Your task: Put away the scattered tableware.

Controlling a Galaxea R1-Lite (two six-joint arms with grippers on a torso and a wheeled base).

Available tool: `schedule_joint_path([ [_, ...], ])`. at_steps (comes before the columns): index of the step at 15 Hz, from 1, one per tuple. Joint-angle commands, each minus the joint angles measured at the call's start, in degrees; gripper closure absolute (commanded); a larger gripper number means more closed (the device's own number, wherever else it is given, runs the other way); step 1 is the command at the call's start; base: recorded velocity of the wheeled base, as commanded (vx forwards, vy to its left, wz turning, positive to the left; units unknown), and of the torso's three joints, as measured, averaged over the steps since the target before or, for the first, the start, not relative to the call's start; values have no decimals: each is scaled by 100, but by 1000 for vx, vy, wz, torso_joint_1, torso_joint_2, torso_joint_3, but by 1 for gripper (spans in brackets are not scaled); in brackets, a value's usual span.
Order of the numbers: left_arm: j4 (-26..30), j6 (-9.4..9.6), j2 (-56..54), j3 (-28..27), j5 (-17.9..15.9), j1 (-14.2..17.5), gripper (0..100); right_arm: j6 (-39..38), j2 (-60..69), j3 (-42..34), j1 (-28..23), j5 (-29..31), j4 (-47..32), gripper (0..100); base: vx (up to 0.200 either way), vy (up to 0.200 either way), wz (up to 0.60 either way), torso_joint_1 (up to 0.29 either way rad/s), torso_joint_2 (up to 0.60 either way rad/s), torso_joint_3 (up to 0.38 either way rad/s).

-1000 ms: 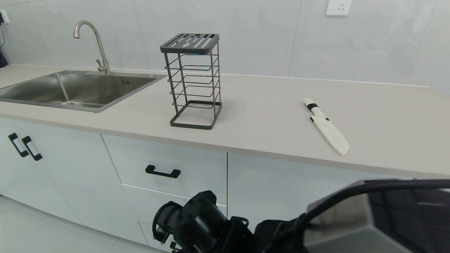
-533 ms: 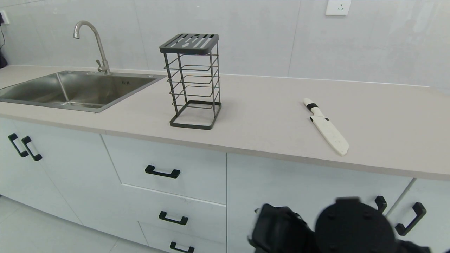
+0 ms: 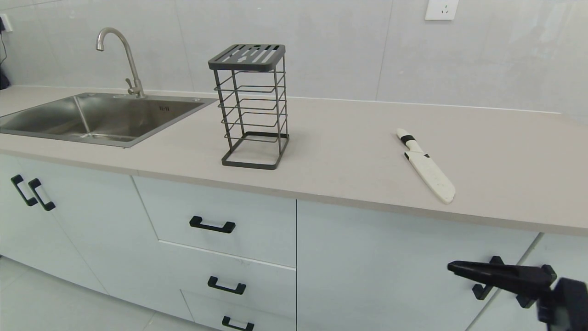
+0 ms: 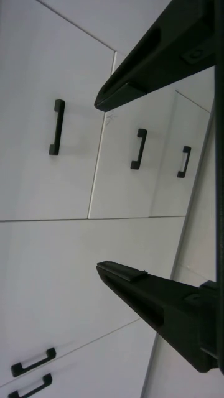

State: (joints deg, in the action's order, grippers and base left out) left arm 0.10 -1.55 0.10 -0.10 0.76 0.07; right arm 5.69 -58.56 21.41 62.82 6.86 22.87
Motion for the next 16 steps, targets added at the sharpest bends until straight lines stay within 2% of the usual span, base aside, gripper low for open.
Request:
schedule_joint_path([
  [1, -1, 5, 8, 1, 4, 1, 0, 2, 943, -251, -323, -36, -19, 0, 0, 0, 0, 0, 0, 0],
  [5, -1, 5, 8, 1, 4, 1, 0, -77, 1980, -734, -1817, -27, -19, 0, 0, 0, 0, 0, 0, 0],
  [6, -1, -3, 8, 1, 4, 1, 0, -191, 2367, -1060, -2406, -18, -19, 0, 0, 0, 0, 0, 0, 0],
  [7, -1, -3, 8, 1, 4, 1, 0, -200, 2543, -1209, -2757, -10, -19, 0, 0, 0, 0, 0, 0, 0],
  [8, -1, -3, 8, 1, 4, 1, 0, -200, 2824, -1332, -3531, -10, -28, 0, 0, 0, 0, 0, 0, 0],
  [10, -1, -3, 8, 1, 4, 1, 0, -227, 3281, -1358, -4427, -27, -37, 0, 0, 0, 0, 0, 0, 0],
  [12, -1, 5, 8, 1, 4, 1, 0, -227, 4028, -1481, -4761, -27, -204, 0, 0, 0, 0, 0, 0, 0],
  [14, -1, -3, 8, 1, 4, 1, 0, -525, 5162, -1464, -5763, -27, -907, 0, 0, 0, 0, 0, 0, 0],
  [16, -1, -3, 8, 1, 4, 1, 0, -552, 5470, -1701, -6132, -45, -1092, 0, 0, 0, 0, 0, 0, 0],
])
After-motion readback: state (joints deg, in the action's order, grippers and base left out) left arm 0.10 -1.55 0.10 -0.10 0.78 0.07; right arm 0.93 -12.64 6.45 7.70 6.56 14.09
